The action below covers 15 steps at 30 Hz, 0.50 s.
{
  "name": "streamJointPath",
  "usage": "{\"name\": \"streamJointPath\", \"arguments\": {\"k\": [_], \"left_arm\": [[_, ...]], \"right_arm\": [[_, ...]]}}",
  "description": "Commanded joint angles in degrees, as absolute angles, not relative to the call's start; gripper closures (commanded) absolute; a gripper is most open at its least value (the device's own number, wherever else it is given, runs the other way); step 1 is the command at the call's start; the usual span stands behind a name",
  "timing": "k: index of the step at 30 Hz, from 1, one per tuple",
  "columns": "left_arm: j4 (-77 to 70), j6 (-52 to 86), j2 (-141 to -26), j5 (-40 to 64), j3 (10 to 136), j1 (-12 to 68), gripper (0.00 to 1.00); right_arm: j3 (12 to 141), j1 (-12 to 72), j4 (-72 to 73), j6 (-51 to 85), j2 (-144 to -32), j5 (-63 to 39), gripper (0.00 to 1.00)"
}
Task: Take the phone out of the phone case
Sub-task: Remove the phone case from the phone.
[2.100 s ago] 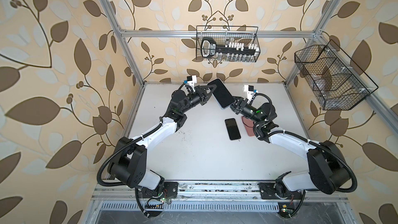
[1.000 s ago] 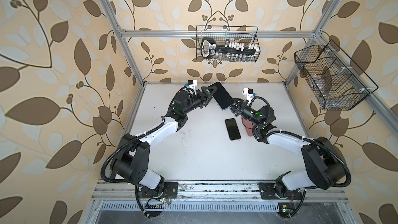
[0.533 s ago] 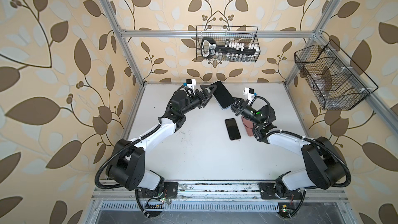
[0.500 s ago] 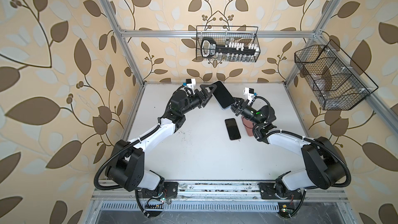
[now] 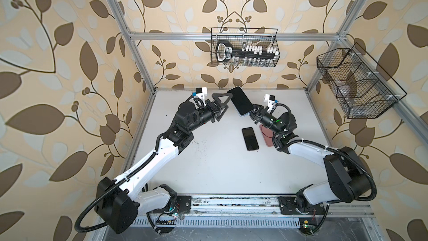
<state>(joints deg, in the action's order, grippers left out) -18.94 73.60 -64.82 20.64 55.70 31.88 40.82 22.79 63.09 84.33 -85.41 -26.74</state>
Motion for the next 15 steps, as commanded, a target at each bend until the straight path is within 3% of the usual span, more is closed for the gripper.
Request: {"name": "streamJointPath", "arguments": {"k": [1,15], "left_arm": [[-16.6,77.3,-62.0,15.1,54.2,34.0,0.01],[-15.4,83.8,-62.5,6.5,56.1,38.2,0.01]], "right_arm": [[43.3,22.6,66.7,84.0,-86.6,-25.3,1.0],[46.5,23.4,65.9,82.7,-89.3,-24.4,1.0]]}}
